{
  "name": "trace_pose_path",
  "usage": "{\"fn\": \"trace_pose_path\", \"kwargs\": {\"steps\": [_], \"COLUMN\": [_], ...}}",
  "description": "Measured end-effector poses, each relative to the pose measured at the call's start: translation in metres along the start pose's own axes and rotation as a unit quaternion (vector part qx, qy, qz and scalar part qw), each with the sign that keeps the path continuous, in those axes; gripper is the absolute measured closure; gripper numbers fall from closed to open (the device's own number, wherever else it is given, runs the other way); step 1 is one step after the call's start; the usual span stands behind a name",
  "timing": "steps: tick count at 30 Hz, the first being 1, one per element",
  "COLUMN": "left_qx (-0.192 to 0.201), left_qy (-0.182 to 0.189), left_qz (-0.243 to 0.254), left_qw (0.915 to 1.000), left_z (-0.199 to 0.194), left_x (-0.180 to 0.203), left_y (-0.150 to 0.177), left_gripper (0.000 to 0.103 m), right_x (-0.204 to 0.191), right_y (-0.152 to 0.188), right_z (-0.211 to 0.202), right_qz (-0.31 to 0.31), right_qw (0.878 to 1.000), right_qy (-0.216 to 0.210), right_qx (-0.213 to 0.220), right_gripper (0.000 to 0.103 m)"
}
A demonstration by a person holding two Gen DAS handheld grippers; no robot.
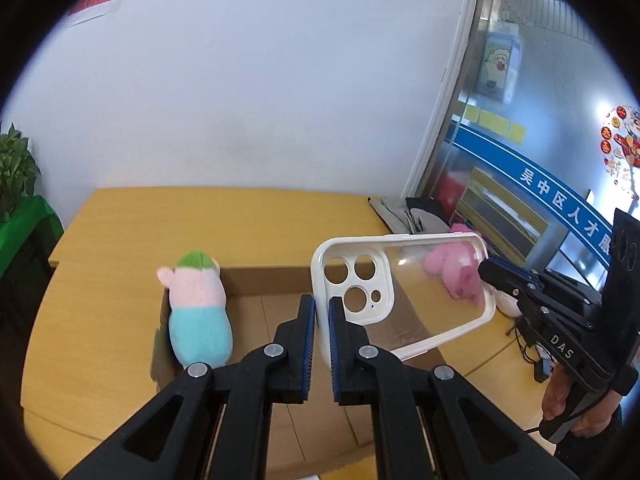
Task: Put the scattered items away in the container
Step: 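Carry the phone case with the right gripper over the box and lower it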
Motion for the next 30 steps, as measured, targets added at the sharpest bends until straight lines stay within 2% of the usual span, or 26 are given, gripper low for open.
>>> {"fn": "trace_pose_path", "kwargs": {"steps": [5,11,21,30], "left_qx": [-0.006,-0.027,-0.090,-0.174], "left_qy": [-0.005,-0.010,-0.023,-0.047], "left_qz": [0.004,-0.010,-0.036,-0.061], "left_qw": [1.0000,0.9995,0.9950,0.9818], "left_z": [0.023,0.070,0.157,0.238], "left_x": [-0.013,-0.040,-0.088,-0.120], "left_y": [-0.037,-0.057,-0.038,-0.010], "left_gripper": [0.097,0.097,0.097,0.098], "right_x": [0.002,0.011,0.017,0.023], "right_y": [-0.033,-0.036,0.002,0.055], "right_z": [0.044,0.104,0.204,0.284], "right_qz": [-0.010,0.008,0.030,0.058], "right_qw": [1.000,0.999,0.993,0.980], "right_qy": [0.006,-0.003,-0.023,-0.032], "right_qx": [-0.010,-0.041,-0.115,-0.185], "right_gripper": [0.095,0.095,0.095,0.095]}}
Point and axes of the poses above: each gripper's, at about its wrist camera, not at the fingertips, and z roughly the way its jaws point, x to its right, y to its underside, the point moved 1 cm from there along z, roughly the way its jaws point, and after that the axes turned 10 degrees about y, right-handed, at the moved point
